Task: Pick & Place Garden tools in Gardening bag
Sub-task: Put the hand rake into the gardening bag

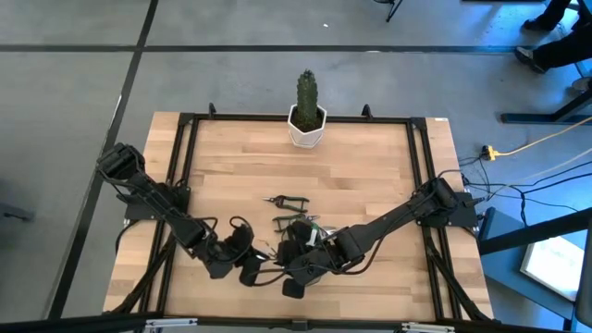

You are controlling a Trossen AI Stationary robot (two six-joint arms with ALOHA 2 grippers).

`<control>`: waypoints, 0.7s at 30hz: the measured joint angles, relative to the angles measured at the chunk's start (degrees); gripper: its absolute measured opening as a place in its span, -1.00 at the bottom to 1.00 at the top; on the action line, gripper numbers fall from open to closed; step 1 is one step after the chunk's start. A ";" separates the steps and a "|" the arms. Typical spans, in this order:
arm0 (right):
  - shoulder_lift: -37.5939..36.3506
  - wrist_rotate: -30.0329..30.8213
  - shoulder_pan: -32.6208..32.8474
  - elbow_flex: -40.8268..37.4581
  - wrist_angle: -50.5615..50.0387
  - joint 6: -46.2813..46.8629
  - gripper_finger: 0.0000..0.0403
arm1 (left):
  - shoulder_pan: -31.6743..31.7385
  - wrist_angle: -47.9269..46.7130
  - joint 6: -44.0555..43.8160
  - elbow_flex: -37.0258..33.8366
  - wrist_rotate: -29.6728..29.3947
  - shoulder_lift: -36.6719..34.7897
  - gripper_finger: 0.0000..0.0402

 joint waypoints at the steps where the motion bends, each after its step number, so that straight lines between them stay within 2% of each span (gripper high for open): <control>1: 0.00 0.00 0.00 0.00 -0.35 0.02 -0.67 | 0.17 0.02 0.18 -0.01 0.00 0.00 -0.99; 11: 0.00 0.02 0.00 0.00 -0.81 0.03 -0.67 | 0.78 0.23 0.35 0.00 0.30 -0.07 -0.99; 17: 0.00 0.25 0.00 -2.56 3.03 0.23 -0.67 | 0.78 1.15 0.88 -0.01 0.88 -0.07 -0.99; 21: -0.24 2.94 0.27 -2.97 3.79 0.35 -0.67 | 0.78 1.49 1.18 -0.01 1.84 -0.07 -0.99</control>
